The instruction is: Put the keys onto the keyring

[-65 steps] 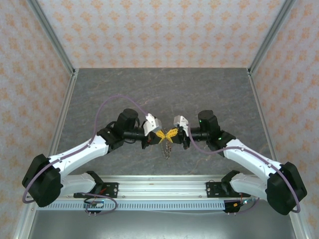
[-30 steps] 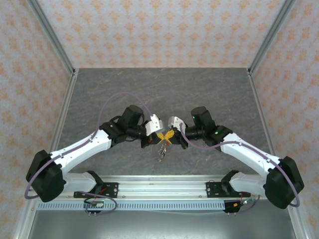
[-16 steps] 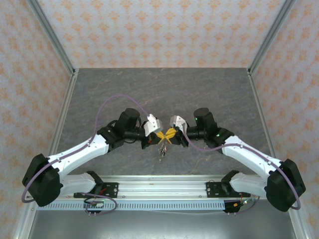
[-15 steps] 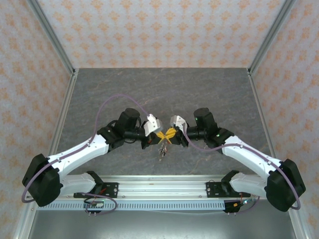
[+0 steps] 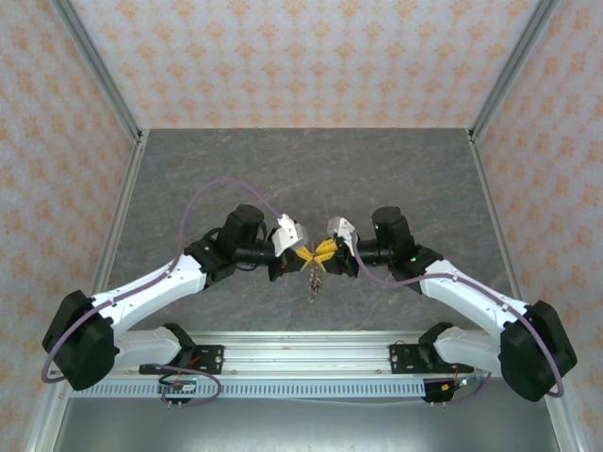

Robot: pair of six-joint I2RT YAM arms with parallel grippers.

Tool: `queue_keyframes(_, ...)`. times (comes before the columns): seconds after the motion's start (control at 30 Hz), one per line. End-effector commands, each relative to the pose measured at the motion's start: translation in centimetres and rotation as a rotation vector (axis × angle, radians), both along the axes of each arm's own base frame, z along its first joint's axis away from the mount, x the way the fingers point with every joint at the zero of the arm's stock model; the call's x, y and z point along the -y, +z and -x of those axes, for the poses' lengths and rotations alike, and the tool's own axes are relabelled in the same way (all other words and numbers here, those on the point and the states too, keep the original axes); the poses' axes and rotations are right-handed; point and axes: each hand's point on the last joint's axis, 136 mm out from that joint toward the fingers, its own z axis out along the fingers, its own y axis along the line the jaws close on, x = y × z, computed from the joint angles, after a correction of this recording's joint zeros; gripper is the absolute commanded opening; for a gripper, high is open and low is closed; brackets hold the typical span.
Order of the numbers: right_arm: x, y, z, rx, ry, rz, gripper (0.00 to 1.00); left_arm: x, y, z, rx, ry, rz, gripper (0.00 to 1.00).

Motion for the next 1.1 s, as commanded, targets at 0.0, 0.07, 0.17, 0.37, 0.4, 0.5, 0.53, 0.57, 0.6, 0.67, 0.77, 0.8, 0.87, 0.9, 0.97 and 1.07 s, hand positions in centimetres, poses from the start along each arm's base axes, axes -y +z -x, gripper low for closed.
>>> queue_keyframes(0.0, -0.2, 1.3, 0.4, 0.021, 0.032, -0.069, 0.21, 0.7, 2.0, -0.1, 0.045, -0.028, 0.073, 0.00)
queue_keyframes(0.07, -0.1, 1.6, 0.2, 0.022, 0.023, -0.089, 0.14, 0.7, 2.1, -0.1, 0.046, -0.030, 0.075, 0.00)
queue_keyframes(0.17, -0.1, 2.1, 0.1, 0.025, 0.019, -0.099, 0.05, 0.7, 2.1, 0.0, 0.041, -0.032, 0.078, 0.00)
queue_keyframes(0.37, 0.0, 3.0, 0.4, 0.052, 0.046, -0.057, 0.00, 0.3, 1.0, 0.0, 0.038, -0.030, 0.002, 0.11)
queue_keyframes(0.4, 0.0, 3.1, 0.5, 0.052, 0.059, -0.039, 0.00, 0.2, 0.7, 0.1, 0.036, -0.037, -0.022, 0.13)
queue_keyframes(0.5, -0.1, 3.3, 0.9, 0.056, 0.100, -0.010, 0.00, 0.2, 0.3, 0.2, 0.025, -0.056, -0.055, 0.16)
queue_keyframes(0.53, -0.1, 3.4, 1.1, 0.057, 0.115, -0.004, 0.00, 0.3, 0.2, 0.3, 0.022, -0.063, -0.060, 0.17)
queue_keyframes(0.57, -0.2, 3.4, 1.1, 0.056, 0.123, 0.001, 0.00, 0.4, 0.1, 0.3, 0.022, -0.068, -0.065, 0.18)
queue_keyframes(0.6, -0.2, 3.5, 1.2, 0.057, 0.131, 0.005, 0.00, 0.5, 0.0, 0.3, 0.023, -0.074, -0.072, 0.19)
queue_keyframes(0.67, -0.3, 3.5, 1.2, 0.060, 0.146, 0.018, 0.00, 0.6, -0.1, 0.4, 0.018, -0.083, -0.084, 0.20)
queue_keyframes(0.77, -0.5, 3.7, 1.6, 0.055, 0.176, 0.040, 0.00, 0.7, -0.1, 0.5, 0.015, -0.092, -0.092, 0.20)
queue_keyframes(0.8, -0.5, 3.6, 1.7, 0.052, 0.188, 0.050, 0.00, 0.7, -0.1, 0.5, 0.019, -0.094, -0.091, 0.20)
queue_keyframes(0.87, -0.7, 3.5, 1.9, 0.049, 0.205, 0.067, 0.00, 0.7, 0.1, 0.5, 0.022, -0.095, -0.090, 0.20)
queue_keyframes(0.9, -0.7, 3.5, 2.0, 0.050, 0.213, 0.070, 0.00, 0.7, 0.1, 0.6, 0.021, -0.097, -0.090, 0.20)
queue_keyframes(0.97, -0.8, 3.7, 2.2, 0.057, 0.223, 0.069, 0.00, 0.7, 0.1, 0.6, 0.019, -0.097, -0.090, 0.20)
queue_keyframes(1.07, -1.1, 3.3, 2.1, 0.045, 0.230, 0.077, 0.00, 0.6, 0.0, 0.6, 0.017, -0.098, -0.092, 0.18)
